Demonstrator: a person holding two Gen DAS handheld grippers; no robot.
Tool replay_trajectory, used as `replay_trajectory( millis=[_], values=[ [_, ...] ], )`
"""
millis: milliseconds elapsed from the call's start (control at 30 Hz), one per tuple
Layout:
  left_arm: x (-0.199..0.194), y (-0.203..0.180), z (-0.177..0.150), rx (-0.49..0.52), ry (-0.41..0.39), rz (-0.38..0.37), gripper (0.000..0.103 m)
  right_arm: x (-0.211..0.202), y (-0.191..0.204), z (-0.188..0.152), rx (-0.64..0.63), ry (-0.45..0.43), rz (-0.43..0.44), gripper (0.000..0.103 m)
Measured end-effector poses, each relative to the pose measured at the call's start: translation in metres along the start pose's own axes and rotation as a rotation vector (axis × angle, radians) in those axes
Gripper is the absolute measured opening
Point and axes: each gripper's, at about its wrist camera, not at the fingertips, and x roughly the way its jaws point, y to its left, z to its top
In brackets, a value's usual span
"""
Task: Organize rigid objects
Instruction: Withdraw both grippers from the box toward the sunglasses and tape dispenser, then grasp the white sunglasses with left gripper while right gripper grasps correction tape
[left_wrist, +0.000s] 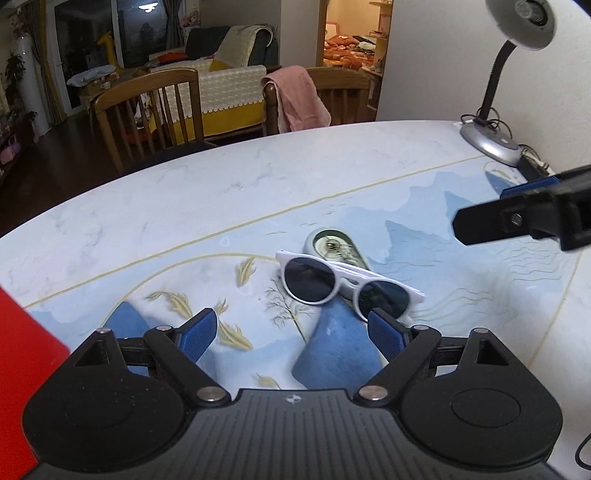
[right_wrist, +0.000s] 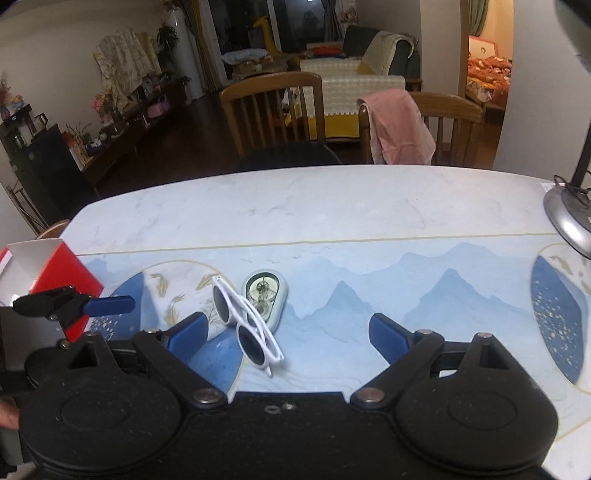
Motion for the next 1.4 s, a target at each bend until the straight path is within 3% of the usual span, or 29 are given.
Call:
replay_trajectory(
  millis=[333, 700, 967, 1133, 1233, 1367, 1400],
  values=[
    [0.04, 0.009, 0.003, 0.002, 0.01, -0.01, 0.089, 0.064, 0.002, 0.032, 0.081, 0.081, -0.033, 0.089],
    [0.059, 0.007, 0.001, 0.025, -0.009, 0.003, 0.089, 0.104, 0.02, 0.035, 0.083, 0.145, -0.054, 0.08],
    [0.059, -0.005, 0.001, 0.083, -0.063, -0.002, 0.089, 0.126, 0.03, 0.034, 0.084, 0.182, -0.101, 0.067],
    [0.059, -0.01, 0.0, 0.116, -0.091, -0.024, 0.089, 0.131, 0.033, 0.03, 0.083, 0.199, -0.104, 0.053],
    [0.058, -0.014, 0.0, 0.135, -0.104, -0.03, 0.084, 0.132, 0.034, 0.027, 0.08, 0.207, -0.117, 0.053],
    [0.06, -0.015, -0.002, 0.141, -0.09, -0.056, 0.057, 0.13, 0.034, 0.026, 0.082, 0.199, -0.118, 0.052],
    [0.06, -0.015, -0.002, 0.141, -0.09, -0.058, 0.057, 0.13, 0.033, 0.026, 0.081, 0.198, -0.117, 0.052]
  ],
)
